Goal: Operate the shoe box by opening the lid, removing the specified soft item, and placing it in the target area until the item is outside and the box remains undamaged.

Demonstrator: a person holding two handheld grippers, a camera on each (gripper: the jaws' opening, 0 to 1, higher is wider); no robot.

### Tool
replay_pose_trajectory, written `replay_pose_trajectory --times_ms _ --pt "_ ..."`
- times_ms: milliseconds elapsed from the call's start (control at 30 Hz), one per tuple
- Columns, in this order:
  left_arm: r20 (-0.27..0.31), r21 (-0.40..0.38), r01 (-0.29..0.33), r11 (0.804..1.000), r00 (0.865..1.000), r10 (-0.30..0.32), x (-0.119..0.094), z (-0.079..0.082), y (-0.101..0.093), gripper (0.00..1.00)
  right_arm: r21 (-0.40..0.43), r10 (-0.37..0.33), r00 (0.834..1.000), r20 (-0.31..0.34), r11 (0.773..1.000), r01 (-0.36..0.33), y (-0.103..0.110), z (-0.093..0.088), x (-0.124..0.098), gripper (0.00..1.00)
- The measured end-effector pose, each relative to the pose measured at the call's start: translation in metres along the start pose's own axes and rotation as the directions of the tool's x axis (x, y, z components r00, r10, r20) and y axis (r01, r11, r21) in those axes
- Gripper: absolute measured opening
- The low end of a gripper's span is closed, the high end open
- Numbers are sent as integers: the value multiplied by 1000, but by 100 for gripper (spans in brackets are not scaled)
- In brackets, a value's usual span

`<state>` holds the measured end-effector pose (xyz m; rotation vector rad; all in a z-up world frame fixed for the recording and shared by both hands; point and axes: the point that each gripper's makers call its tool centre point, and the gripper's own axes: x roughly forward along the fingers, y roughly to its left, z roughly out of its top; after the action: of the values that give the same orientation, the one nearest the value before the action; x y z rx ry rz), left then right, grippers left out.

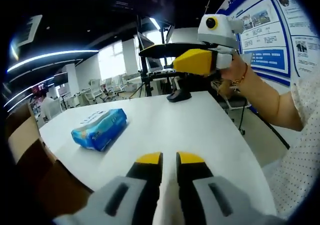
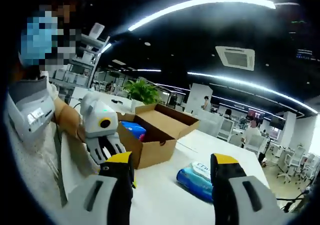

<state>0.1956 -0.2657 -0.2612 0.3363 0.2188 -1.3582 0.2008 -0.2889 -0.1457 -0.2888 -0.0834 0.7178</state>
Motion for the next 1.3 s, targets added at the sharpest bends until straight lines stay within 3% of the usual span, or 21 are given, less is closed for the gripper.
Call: replay_pose_trajectory --times_ms 67,200,400,533,733,967,1067,1267,1300 --pt "5 -8 -3 1000 1000 3 -3 3 -1 11 45 14 1000 21 999 -15 11 4 4 61" --pt "15 -30 -7 1000 1000 8 -7 10 3 11 93 -35 997 69 995 29 13 10 9 53" --pt "42 -48 -22 999 999 24 -22 28 8 11 90 -67 997 46 994 63 10 0 17 50" --pt "31 -62 -28 998 999 30 -49 32 11 11 71 -77 994 82 995 72 11 7 20 45" --pt "47 -102 -86 991 995 91 -102 34 31 15 94 -53 992 115 995 42 12 14 34 45" --pt "103 -105 -234 966 964 245 -168 52 73 15 81 -12 995 96 997 4 18 18 57 45" --pt "105 -98 -270 958 954 280 -189 53 82 15 69 -2 995 96 998 -5 21 22 65 45" --pt "123 -108 -387 916 909 398 -243 54 111 15 58 12 996 85 998 -17 28 23 81 45" --pt "121 -109 -419 902 895 430 -255 54 119 15 57 18 996 83 998 -23 29 24 86 45"
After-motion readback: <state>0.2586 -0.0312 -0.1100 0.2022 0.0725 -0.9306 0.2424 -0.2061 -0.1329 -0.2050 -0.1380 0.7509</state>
